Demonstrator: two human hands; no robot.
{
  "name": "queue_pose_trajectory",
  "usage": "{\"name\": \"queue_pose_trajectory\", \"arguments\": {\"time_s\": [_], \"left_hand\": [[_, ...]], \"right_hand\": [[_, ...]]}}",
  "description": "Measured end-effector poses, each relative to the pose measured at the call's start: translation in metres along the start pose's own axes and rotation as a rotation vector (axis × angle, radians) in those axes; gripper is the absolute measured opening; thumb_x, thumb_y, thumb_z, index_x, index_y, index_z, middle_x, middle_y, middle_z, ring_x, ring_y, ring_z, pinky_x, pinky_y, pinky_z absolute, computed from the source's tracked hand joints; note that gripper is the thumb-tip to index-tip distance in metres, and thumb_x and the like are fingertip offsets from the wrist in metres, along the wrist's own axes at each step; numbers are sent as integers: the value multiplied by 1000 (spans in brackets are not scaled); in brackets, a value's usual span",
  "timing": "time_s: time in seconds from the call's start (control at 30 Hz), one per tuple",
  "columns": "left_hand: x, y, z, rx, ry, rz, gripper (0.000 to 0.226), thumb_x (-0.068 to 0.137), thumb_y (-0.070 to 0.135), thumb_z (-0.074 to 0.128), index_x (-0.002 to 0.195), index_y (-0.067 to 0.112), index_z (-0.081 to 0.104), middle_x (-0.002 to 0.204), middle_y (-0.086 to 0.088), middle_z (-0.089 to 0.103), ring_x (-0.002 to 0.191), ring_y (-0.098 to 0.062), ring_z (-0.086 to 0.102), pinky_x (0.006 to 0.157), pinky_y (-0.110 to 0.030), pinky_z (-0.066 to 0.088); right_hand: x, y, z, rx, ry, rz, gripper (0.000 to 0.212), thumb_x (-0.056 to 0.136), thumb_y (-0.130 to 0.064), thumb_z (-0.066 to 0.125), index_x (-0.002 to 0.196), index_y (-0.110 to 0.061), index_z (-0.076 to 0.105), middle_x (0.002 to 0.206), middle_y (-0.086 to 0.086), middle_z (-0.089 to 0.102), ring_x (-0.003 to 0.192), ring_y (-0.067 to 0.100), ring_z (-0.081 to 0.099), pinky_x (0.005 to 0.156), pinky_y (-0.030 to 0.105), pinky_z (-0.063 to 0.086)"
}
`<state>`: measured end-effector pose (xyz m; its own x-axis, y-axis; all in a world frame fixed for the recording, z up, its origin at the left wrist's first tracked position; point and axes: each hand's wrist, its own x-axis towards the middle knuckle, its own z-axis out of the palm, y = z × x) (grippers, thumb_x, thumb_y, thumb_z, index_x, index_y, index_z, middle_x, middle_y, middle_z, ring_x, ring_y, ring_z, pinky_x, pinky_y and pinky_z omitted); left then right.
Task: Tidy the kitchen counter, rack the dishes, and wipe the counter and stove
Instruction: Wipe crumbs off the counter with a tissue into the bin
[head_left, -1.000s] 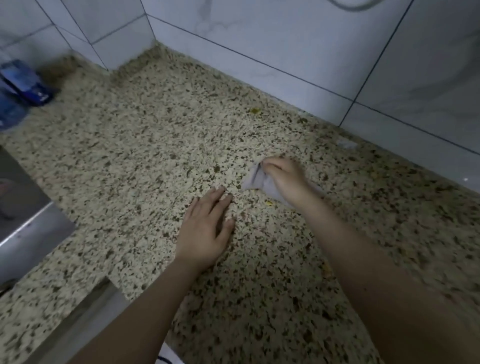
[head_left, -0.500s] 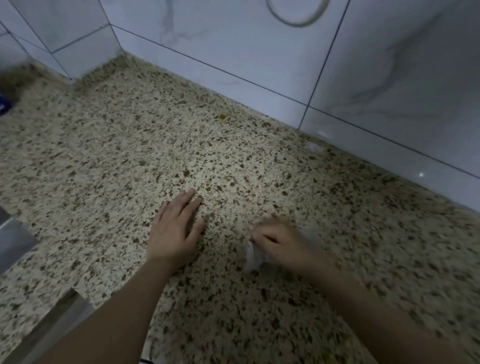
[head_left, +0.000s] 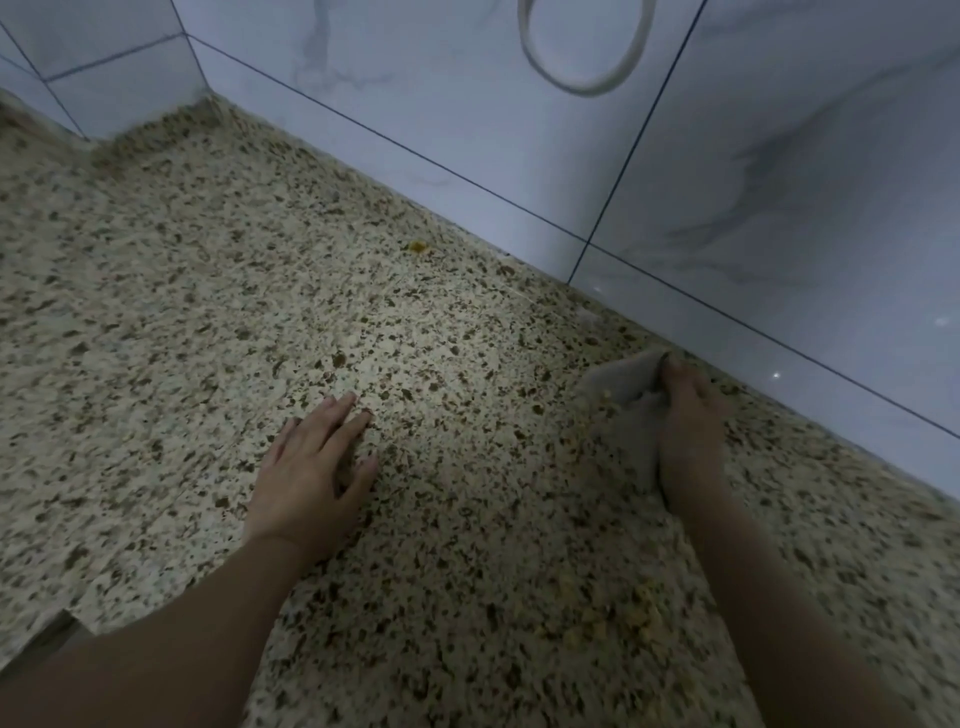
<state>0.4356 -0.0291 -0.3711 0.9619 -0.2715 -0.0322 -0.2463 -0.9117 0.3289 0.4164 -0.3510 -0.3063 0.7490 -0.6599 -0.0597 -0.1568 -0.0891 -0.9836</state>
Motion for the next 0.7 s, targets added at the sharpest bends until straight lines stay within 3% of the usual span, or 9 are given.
{"name": "queue_pose_trajectory", "arguments": {"time_s": [0.1,0.23,0.3,0.37,0.43,0.47,0.53,0.6,0.7], "left_hand": [[3,0,-1,-2,-3,-2,67,88,60,19,144,29,36,156,14,17,141,1,5,119,-30,2],[2,-1,1,10,1,-1,73,85,67,9,144,31,34,156,14,17,142,0,6,119,-32,2],[2,-1,2,26,-11,-3,73,86,67,9,144,31,34,156,15,15,142,-1,6,119,-33,4],[3,-2,3,27,-19,-9,72,86,66,10,144,31,34,156,15,13,143,-2,7,119,-34,5],[3,-1,3,29,-26,-7,72,86,66,11,144,31,33,156,16,12,143,-2,6,119,-34,5],[3,-1,3,31,-20,-8,71,86,65,11,144,31,33,155,17,12,142,-1,5,119,-33,4],[3,-1,2,30,-11,-9,71,86,65,11,145,30,33,155,17,12,142,1,4,119,-32,3],[3,-1,2,30,-5,-8,72,86,65,11,144,30,33,156,16,14,142,1,4,119,-32,4],[2,-1,3,23,-10,-6,72,86,65,12,145,30,33,156,14,16,143,-1,7,119,-34,6]], "right_hand": [[36,2,2,-196,142,-185,36,101,-22,39,70,-12,54,62,-4,49,57,7,45,53,22,32],[61,28,11,-491,137,-224,36,101,-20,35,88,2,60,77,5,50,67,15,42,57,34,25],[63,43,12,-513,103,-287,36,99,-21,34,93,-1,63,87,6,55,78,17,49,63,26,30],[60,55,16,-476,38,-286,36,98,-25,34,97,-4,64,108,9,56,96,14,50,80,16,37],[56,61,16,-515,-9,-306,35,99,-28,36,101,-7,64,126,7,47,102,-6,38,83,-7,23],[54,63,17,-540,-14,-326,35,99,-28,37,101,-7,64,128,8,45,101,-9,35,82,-10,19],[53,64,17,-534,17,-335,35,97,-29,38,98,-6,65,125,11,47,104,0,40,84,-6,22],[55,66,17,-568,45,-355,36,96,-29,38,97,-6,66,120,11,52,108,16,46,88,9,28],[60,68,20,-600,-44,-338,37,98,-31,35,104,-10,65,117,6,59,107,20,52,87,25,37]]}}
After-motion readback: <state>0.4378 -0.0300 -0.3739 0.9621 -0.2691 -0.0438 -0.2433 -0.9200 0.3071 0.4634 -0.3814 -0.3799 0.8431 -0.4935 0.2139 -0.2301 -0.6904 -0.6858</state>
